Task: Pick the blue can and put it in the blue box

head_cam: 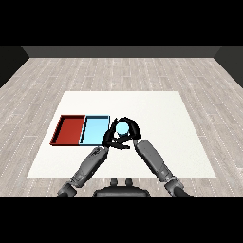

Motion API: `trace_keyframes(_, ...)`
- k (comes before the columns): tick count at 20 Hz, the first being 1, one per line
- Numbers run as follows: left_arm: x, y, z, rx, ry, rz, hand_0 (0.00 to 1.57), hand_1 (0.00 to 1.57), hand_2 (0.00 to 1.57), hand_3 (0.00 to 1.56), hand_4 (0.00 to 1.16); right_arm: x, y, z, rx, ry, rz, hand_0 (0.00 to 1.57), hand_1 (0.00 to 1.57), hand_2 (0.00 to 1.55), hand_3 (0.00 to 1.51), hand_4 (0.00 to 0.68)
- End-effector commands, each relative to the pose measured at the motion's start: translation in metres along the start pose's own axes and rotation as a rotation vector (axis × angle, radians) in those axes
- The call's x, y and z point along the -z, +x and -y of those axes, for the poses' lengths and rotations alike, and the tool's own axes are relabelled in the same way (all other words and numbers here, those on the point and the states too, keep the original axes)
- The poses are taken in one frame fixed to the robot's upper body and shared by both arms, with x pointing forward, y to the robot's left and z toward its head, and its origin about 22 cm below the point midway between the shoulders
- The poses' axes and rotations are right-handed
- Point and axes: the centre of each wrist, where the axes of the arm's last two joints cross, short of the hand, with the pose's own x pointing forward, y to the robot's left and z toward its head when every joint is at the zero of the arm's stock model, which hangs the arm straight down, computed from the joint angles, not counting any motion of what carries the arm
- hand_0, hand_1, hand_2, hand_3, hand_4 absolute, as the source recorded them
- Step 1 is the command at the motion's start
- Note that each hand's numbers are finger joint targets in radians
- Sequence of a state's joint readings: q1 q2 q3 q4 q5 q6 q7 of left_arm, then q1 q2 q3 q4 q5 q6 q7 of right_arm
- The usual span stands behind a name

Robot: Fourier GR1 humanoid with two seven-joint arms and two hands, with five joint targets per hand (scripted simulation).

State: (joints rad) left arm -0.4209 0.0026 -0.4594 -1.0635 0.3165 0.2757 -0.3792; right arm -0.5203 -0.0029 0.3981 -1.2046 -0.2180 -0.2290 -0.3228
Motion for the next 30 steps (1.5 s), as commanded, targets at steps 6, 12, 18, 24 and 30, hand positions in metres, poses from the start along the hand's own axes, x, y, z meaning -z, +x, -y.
trace_keyframes(6, 0.001, -0.009, 0.012, -0.021, -0.037, 0.029, 0.0, 0.0, 0.0, 0.0, 0.0, 0.0, -0.002, -0.018, -0.048, 0.027, 0.022, 1.39, 1.39, 1.44, 1.39, 0.62)
trace_keyframes(12, 0.008, -0.01, 0.019, 0.247, 0.018, 0.018, 0.41, 0.41, 0.56, 0.29, 0.57, 0.007, 0.006, -0.034, -0.007, 0.09, 0.012, 1.42, 1.42, 1.44, 1.39, 0.604)
trace_keyframes(18, 0.012, 0.0, 0.027, 0.458, -0.028, 0.061, 0.21, 0.21, 0.3, 0.0, 0.3, 0.006, 0.012, -0.046, -0.017, 0.093, 0.004, 1.45, 1.45, 1.46, 1.4, 0.599)
trace_keyframes(24, 0.02, 0.002, 0.011, 0.236, 0.123, 0.088, 1.01, 1.01, 1.04, 0.9, 0.7, -0.007, 0.002, -0.055, 0.007, 0.099, 0.006, 1.44, 1.44, 1.45, 1.4, 0.611)
trace_keyframes(30, 0.004, -0.009, 0.009, 0.243, 0.101, 0.064, 0.58, 0.58, 0.71, 0.5, 0.66, -0.002, 0.019, -0.054, 0.041, 0.101, 0.008, 1.44, 1.44, 1.45, 1.39, 0.591)
